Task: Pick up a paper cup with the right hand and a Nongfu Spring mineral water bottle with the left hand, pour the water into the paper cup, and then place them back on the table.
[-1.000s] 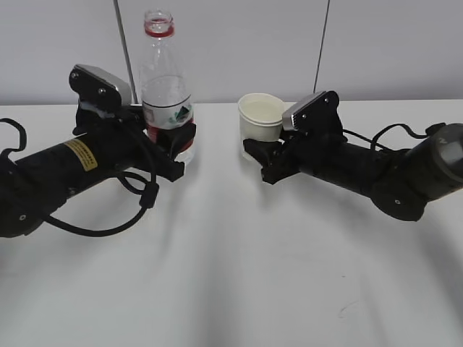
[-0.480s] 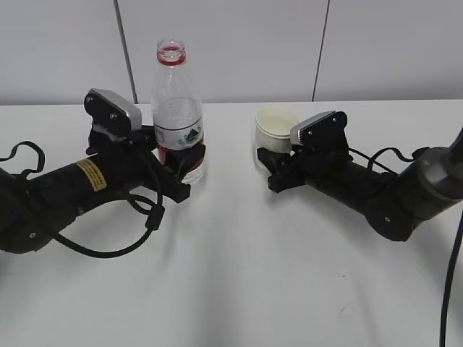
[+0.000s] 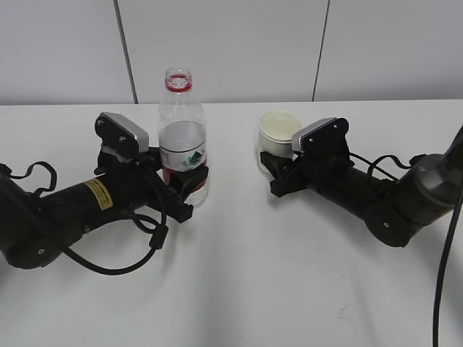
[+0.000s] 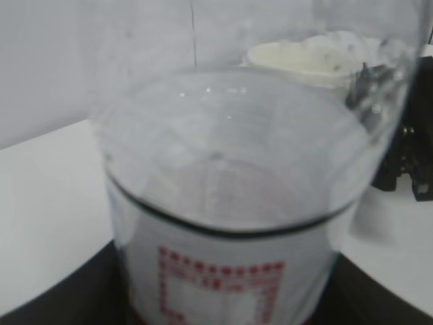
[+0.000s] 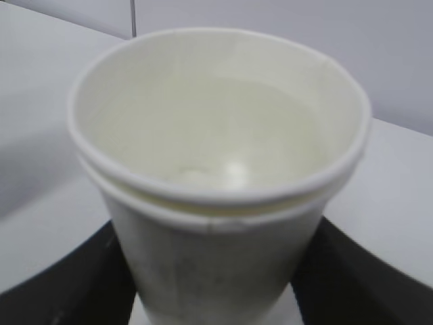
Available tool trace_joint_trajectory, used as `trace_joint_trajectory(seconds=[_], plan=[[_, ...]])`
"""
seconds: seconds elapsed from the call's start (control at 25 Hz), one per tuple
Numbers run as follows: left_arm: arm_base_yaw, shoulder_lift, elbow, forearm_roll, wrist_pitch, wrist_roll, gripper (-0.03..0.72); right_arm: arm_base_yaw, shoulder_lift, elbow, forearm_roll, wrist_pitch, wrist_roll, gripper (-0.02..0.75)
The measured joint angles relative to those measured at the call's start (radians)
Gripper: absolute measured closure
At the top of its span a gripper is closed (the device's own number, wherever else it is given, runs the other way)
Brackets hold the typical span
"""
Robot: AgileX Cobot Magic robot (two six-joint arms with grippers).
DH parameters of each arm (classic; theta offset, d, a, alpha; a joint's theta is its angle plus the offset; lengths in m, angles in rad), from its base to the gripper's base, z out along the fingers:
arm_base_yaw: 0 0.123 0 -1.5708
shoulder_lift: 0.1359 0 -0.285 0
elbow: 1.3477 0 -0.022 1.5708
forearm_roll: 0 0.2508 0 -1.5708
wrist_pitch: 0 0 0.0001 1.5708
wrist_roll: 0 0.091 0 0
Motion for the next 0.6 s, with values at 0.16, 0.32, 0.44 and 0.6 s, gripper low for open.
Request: trace_joint_trajectory(seconds=[0.16, 0.32, 0.44, 0.6], plan=[[0.0, 0.025, -0.001, 0.0, -0.004, 0.0, 0.273, 0.0, 0.0, 0.0, 0.0, 0.0, -0.008, 0.265], [0.0, 0.031, -0.001, 0.002, -0.007, 0.0, 0.273, 0.0, 0.0, 0.0, 0.0, 0.0, -0.008, 0.265], [0.0, 0.031, -0.001, 0.003, -0.009, 0.0, 0.273, 0.0, 0.0, 0.0, 0.0, 0.0, -0.014, 0.265], [0.0, 0.031, -0.001, 0.003, -0.009, 0.0, 0.273, 0.0, 0.0, 0.0, 0.0, 0.0, -0.014, 0.265]])
